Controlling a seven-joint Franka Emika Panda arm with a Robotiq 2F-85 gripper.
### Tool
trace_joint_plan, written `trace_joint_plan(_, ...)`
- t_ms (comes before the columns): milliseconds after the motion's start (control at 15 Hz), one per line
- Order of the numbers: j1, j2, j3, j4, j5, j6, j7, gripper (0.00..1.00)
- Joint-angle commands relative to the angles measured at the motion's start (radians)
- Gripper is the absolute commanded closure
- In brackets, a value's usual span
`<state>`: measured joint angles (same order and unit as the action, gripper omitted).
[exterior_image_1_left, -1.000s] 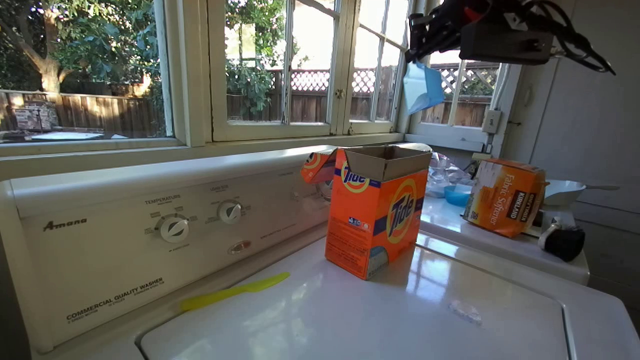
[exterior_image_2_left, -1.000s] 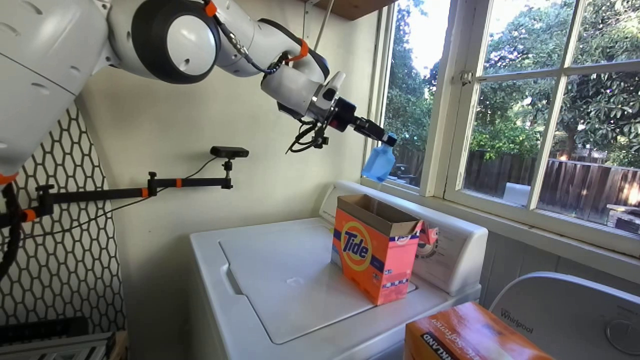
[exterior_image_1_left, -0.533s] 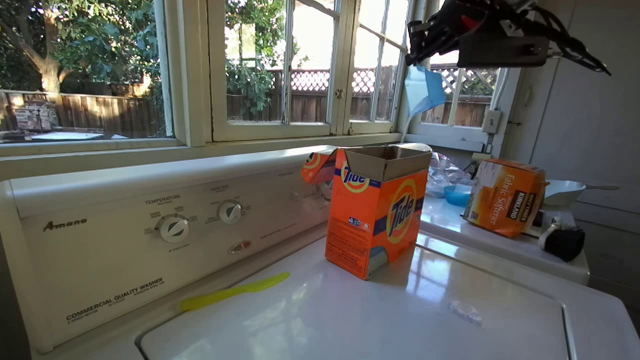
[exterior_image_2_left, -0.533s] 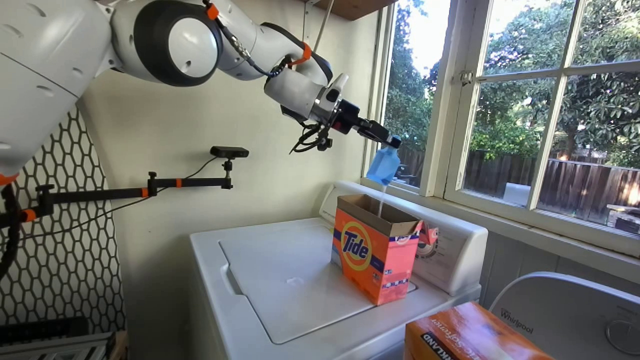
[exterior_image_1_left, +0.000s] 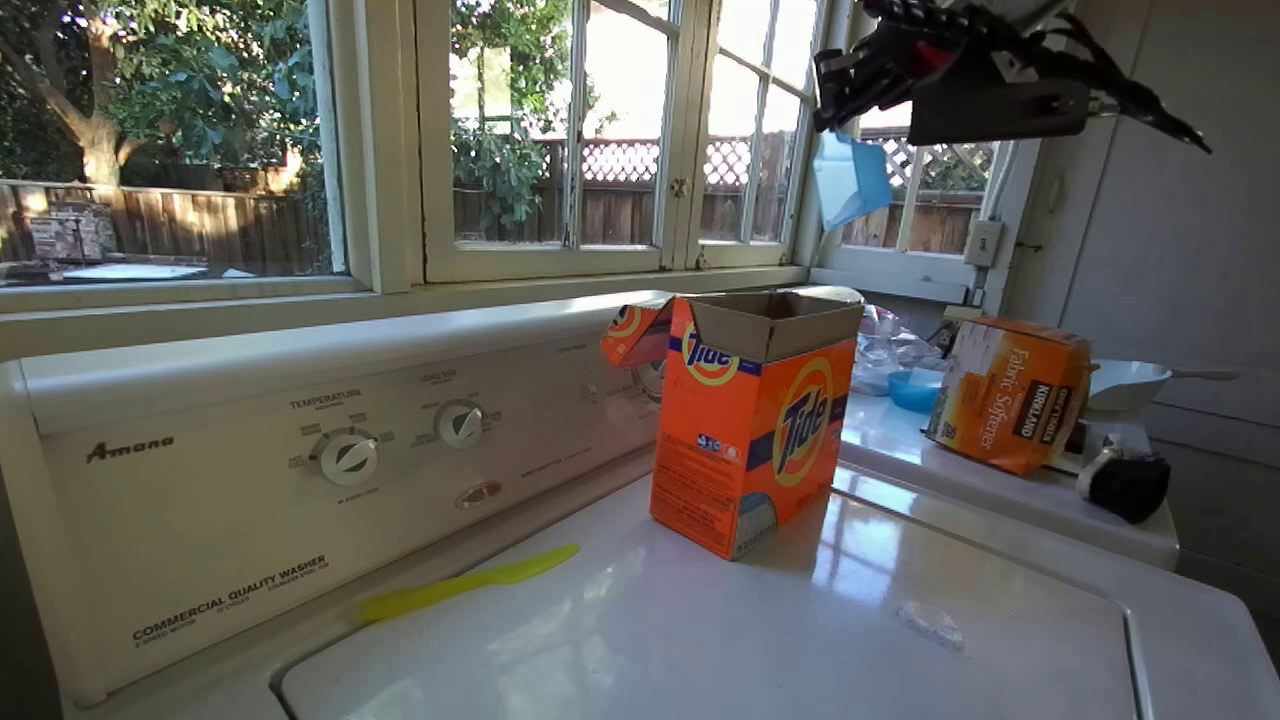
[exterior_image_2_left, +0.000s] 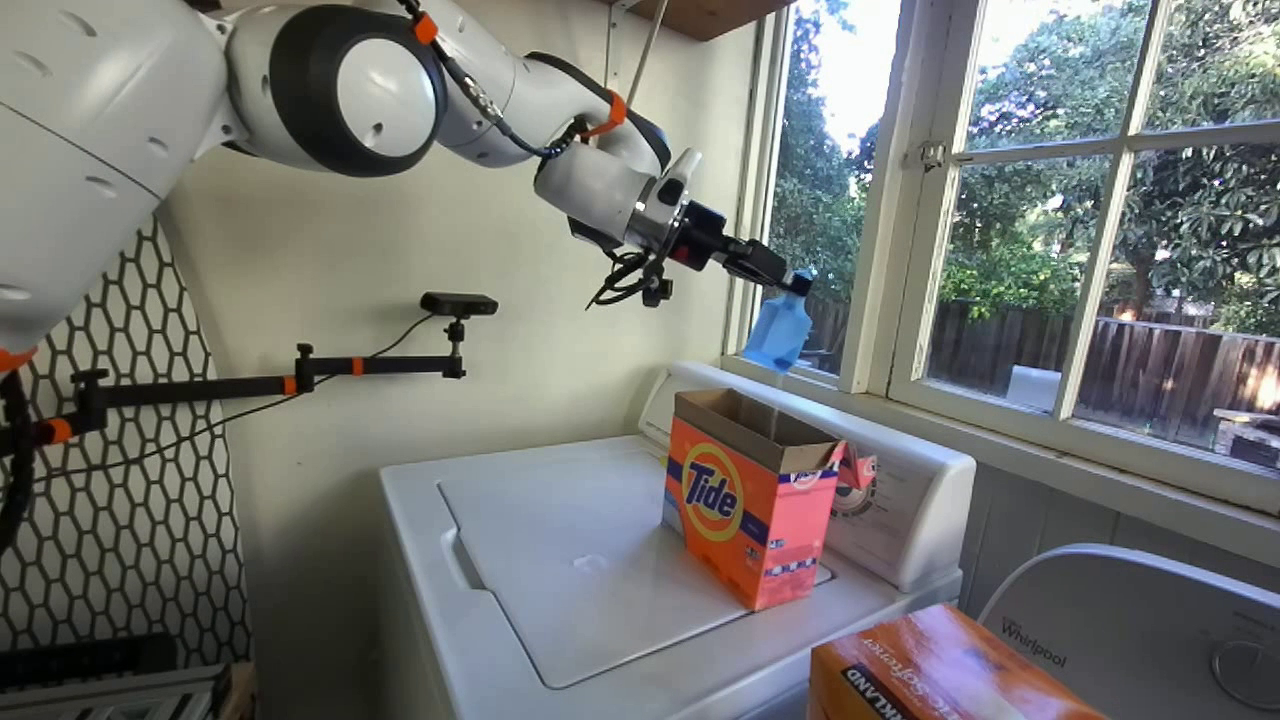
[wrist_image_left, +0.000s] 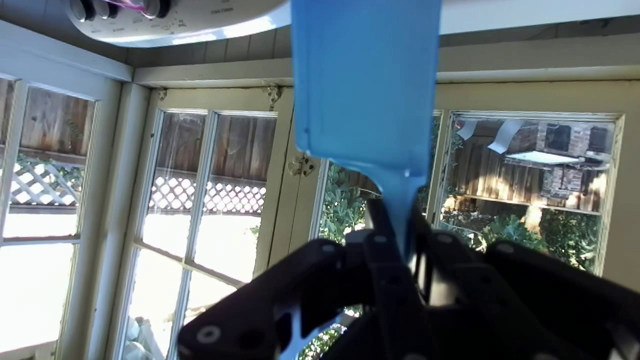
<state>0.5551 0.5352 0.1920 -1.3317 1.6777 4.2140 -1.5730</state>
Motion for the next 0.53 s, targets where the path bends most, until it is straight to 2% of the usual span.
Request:
trace_joint_plan(0, 0.038, 0.029, -0.05, 0.045, 0.02, 0.041, -0.036, 0.97)
trace_joint_plan(467, 0.082, 0.038, -0.128, 0.048, 0.033, 0.041, -0.074, 0.97)
